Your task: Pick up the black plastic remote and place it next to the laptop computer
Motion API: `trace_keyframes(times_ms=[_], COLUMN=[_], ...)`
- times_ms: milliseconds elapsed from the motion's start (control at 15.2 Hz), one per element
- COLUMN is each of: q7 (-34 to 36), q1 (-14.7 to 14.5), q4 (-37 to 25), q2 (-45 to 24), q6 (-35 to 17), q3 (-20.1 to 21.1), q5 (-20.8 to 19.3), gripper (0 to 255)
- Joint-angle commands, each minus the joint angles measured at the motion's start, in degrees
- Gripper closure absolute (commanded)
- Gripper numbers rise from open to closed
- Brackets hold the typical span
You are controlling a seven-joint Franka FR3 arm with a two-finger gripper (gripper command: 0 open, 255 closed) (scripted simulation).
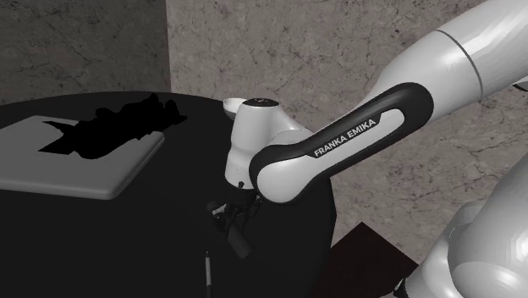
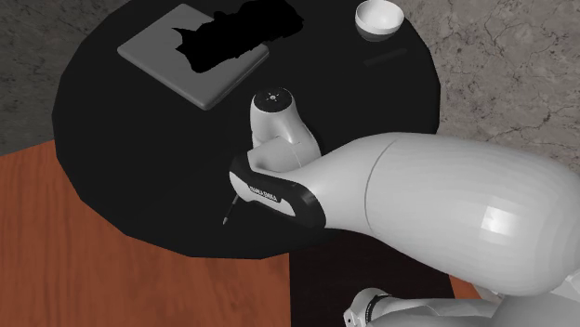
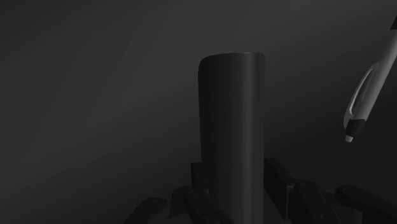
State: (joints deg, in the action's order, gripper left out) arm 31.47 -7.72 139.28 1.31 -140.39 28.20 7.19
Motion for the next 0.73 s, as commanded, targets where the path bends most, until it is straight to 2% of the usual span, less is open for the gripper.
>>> trace_keyframes(times_ms=[0,660], q7=[-0.2,-1.8], q1=[-0.1,-0.2], q4=[-0.1,-3.2], q2=[0.5,6.3], q6=[0.7,9.2], q3=[0.1,-0.6], q5=[0.4,3.0], gripper=[255,255])
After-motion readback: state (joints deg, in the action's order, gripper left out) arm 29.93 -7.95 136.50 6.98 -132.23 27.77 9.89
